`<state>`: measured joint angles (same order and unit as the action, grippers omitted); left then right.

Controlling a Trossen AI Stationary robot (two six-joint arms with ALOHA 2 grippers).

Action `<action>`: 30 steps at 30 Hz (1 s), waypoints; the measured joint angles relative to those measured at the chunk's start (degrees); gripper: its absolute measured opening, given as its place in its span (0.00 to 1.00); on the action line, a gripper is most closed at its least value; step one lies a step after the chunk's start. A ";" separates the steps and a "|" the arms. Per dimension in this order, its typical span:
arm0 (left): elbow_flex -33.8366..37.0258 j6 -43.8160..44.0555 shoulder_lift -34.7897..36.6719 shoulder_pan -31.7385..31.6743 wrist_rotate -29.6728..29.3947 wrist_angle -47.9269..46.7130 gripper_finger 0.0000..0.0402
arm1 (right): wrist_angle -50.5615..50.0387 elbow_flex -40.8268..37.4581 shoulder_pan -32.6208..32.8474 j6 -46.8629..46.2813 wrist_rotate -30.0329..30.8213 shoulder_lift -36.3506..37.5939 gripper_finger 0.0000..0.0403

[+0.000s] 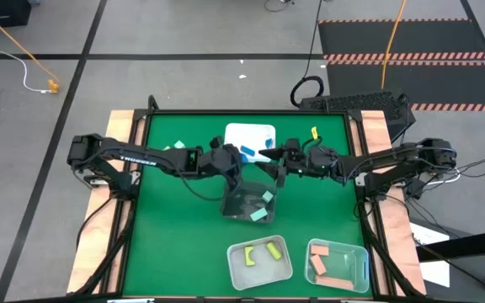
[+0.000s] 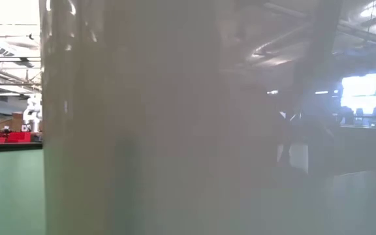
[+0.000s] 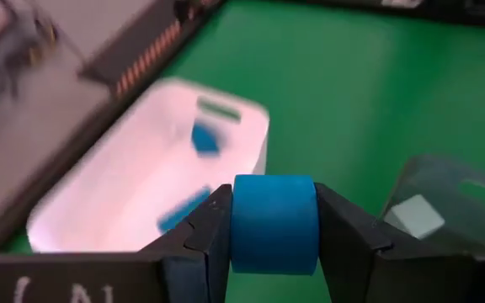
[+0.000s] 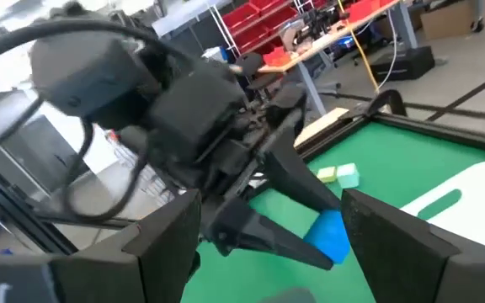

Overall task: Sort & place blocks by color
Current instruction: Put the blue block into the white bin

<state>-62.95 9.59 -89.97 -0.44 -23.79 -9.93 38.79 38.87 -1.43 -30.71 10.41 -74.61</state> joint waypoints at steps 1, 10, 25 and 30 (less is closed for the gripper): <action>-0.01 -2.41 0.00 0.43 -0.58 1.50 0.33 | 0.03 0.00 0.00 -0.65 -0.03 0.00 0.69; -0.01 -17.55 0.02 2.96 -1.98 7.87 0.33 | -6.89 0.00 -2.37 -21.12 -1.05 -0.02 0.69; -0.03 -19.14 -0.74 2.52 2.65 14.78 0.33 | -4.32 0.07 -6.84 -33.08 -10.42 -0.90 0.69; -0.08 -21.48 -1.37 2.22 2.73 18.04 0.35 | -1.19 0.03 -6.84 -34.69 -10.50 -3.30 0.66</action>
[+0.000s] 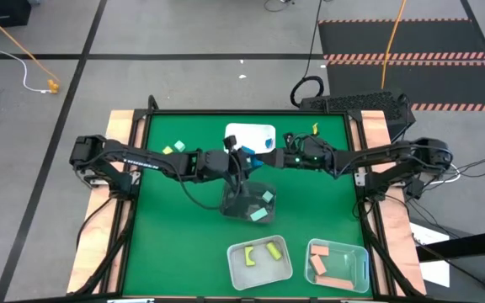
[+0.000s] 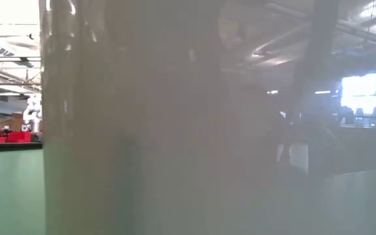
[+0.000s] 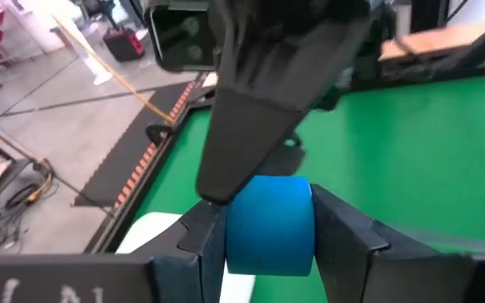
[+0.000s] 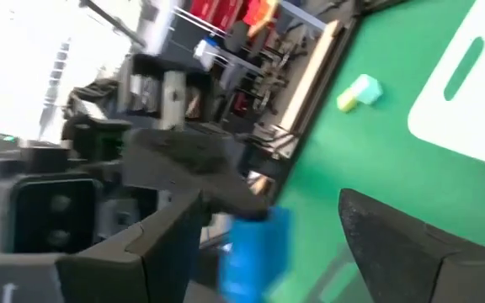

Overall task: Sort & place blocks by color
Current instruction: Put the blue block into the white bin

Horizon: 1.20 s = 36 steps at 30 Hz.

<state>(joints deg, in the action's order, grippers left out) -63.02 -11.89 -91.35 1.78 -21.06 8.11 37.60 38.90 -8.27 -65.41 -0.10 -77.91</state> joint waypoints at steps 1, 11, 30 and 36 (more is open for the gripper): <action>0.01 -0.34 -0.19 -0.31 0.02 0.07 0.35 | 1.17 0.04 0.03 -0.31 -0.07 -0.70 0.65; 0.00 -0.80 -2.00 -1.53 0.36 0.63 0.35 | 5.12 -0.01 0.11 -3.01 -1.19 -5.91 0.56; 0.04 -0.39 -2.12 -1.26 -2.36 -0.31 0.36 | 6.06 0.10 -0.38 -0.06 -2.52 -6.23 0.17; 0.04 3.36 -2.06 -1.29 -2.94 -0.46 0.36 | 5.92 0.10 -2.66 -0.02 -5.60 -6.23 0.17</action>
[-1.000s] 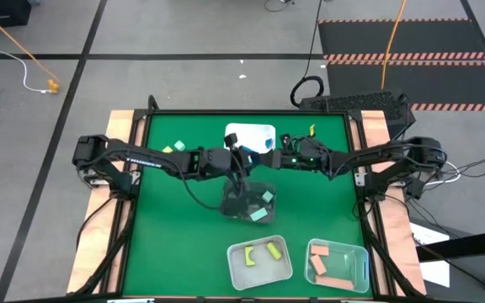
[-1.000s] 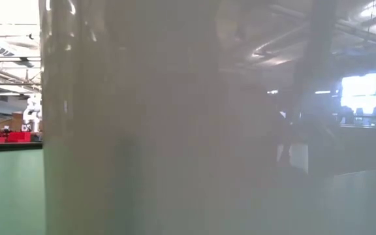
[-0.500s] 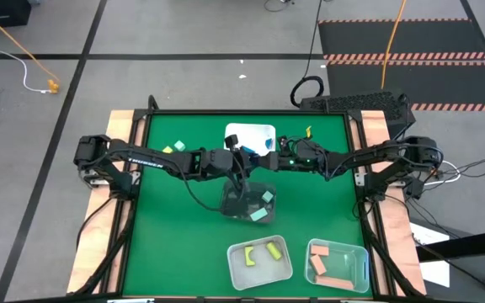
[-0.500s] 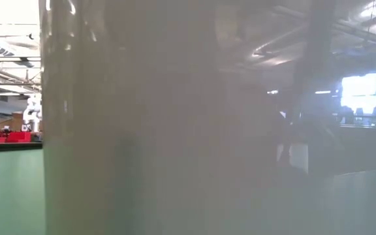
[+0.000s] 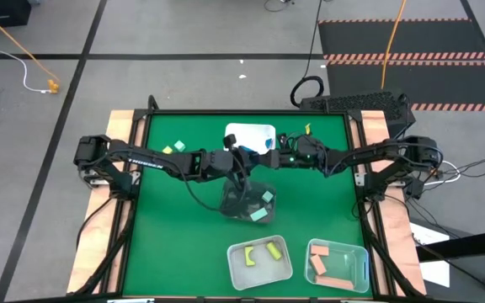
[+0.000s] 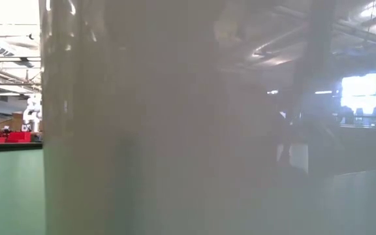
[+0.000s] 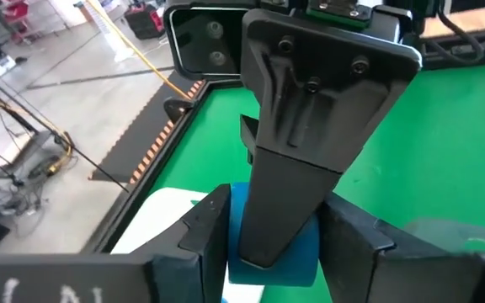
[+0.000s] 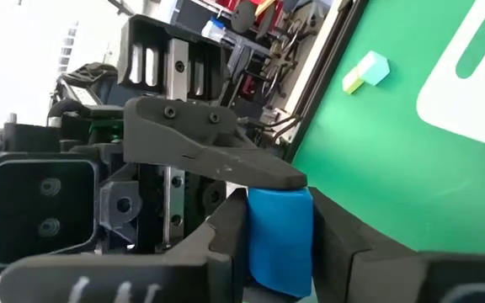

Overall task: Sort & place blocks by color
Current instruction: Put the blue block into the white bin

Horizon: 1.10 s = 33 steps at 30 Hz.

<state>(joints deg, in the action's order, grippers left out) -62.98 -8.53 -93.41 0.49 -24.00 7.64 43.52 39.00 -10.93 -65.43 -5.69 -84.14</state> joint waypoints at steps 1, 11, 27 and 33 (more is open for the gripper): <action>0.00 1.12 0.02 -0.02 -0.04 -0.20 0.37 | -0.06 0.00 -0.55 0.03 -0.80 0.00 0.17; 0.00 17.60 0.37 -0.15 -1.02 -12.38 0.59 | -7.43 -0.17 -5.28 4.51 -3.58 0.09 0.17; 0.00 43.43 0.26 -0.11 -5.17 -27.35 0.67 | -12.72 -0.15 -11.46 34.65 2.84 -0.19 0.17; 0.00 49.79 0.26 -0.51 -5.39 -31.62 0.67 | -11.62 -0.15 -11.49 45.44 8.81 -0.20 0.32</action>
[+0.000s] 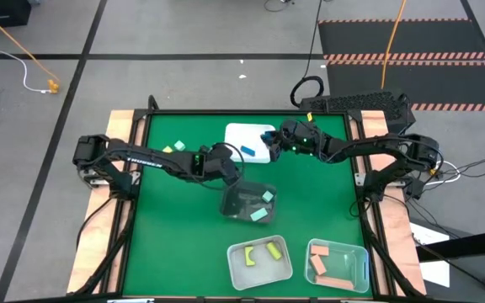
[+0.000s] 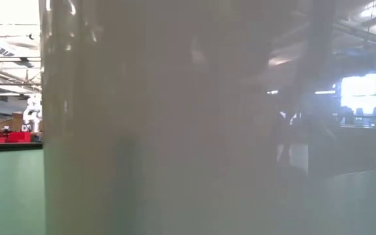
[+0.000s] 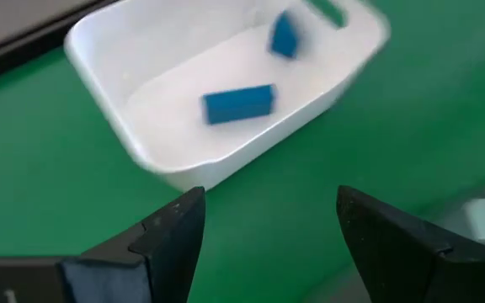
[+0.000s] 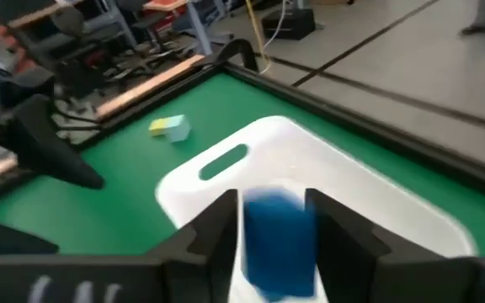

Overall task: Sort & place blocks by color
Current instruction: Put the blue block into the white bin, then put the light blue block into the black bin

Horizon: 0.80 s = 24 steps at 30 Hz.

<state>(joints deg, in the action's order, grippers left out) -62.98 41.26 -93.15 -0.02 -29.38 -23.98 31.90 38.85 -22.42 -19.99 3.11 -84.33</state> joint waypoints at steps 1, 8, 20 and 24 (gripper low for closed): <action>0.00 1.25 -0.02 -0.26 -0.17 -1.28 0.67 | -0.02 0.00 -0.03 1.05 0.18 0.00 0.34; 0.00 10.83 -0.02 -3.14 -0.85 -15.00 0.67 | 0.38 0.01 -0.06 2.29 0.12 0.00 0.46; 0.02 19.93 -0.04 -18.78 -0.92 -47.30 0.67 | 3.42 0.07 0.14 -7.71 -3.41 3.55 0.63; 0.02 11.01 -0.08 -26.19 5.03 -43.47 0.67 | 3.29 0.07 0.14 -7.72 -4.83 7.30 0.64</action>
<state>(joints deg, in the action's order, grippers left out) -62.96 52.27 -93.23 -26.21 -24.36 -67.45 35.19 38.92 -22.28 -27.71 -1.72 -77.03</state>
